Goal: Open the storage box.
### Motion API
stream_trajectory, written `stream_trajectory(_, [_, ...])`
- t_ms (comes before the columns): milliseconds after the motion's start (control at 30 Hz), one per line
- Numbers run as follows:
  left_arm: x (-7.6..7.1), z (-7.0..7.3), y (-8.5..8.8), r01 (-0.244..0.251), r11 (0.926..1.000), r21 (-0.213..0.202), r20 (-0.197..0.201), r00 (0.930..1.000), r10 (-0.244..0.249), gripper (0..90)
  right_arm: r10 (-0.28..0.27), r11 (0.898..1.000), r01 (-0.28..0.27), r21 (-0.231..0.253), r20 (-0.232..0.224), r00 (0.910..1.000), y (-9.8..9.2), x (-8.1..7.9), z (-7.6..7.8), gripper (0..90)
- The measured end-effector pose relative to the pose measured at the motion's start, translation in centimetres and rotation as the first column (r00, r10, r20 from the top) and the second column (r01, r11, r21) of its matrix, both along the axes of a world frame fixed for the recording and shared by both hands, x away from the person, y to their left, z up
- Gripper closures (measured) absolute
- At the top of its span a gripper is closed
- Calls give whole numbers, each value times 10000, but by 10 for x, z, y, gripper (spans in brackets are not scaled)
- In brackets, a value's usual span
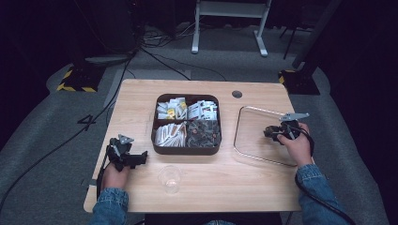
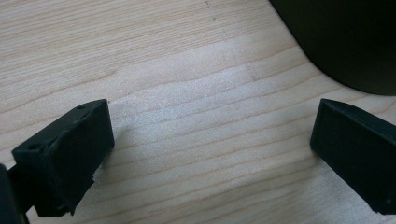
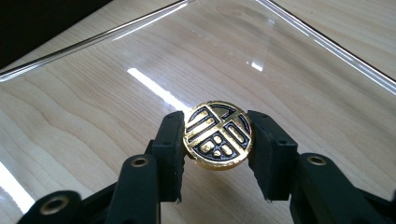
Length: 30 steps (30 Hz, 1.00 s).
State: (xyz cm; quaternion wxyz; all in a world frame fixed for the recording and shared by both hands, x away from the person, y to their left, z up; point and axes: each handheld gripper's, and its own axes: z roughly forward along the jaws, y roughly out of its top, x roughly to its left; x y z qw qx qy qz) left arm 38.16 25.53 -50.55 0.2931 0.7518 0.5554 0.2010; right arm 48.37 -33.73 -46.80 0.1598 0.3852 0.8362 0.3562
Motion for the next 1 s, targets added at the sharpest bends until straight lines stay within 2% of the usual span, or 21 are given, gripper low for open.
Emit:
stream_trajectory(200, [0,0,0,21,10000,-12,-12,10000,-21,0,-38,10000,38,0,-145,9999,-1,1,-5,584])
stream_trajectory(333, [0,0,0,21,10000,-12,-15,10000,-21,0,-101,9998,97,-199,-222,9997,-1,2,-9,584])
stream_trajectory(500, [0,0,0,17,10000,-15,-13,10000,-17,0,-152,9996,139,-252,-515,9986,-3,4,-16,575])
stream_trajectory(567, [0,0,0,19,10000,-17,-13,10000,-19,0,-268,9993,278,236,-416,9988,-4,4,-15,556])
stream_trajectory(733, [0,0,0,23,10000,-16,-15,10000,-23,0,-743,9948,743,697,-37,9972,-7,2,-9,451])
stream_trajectory(1000, [0,0,0,38,10000,-11,-26,10000,-38,0,-1052,9885,1049,1087,-25,9944,-7,1,-5,380])
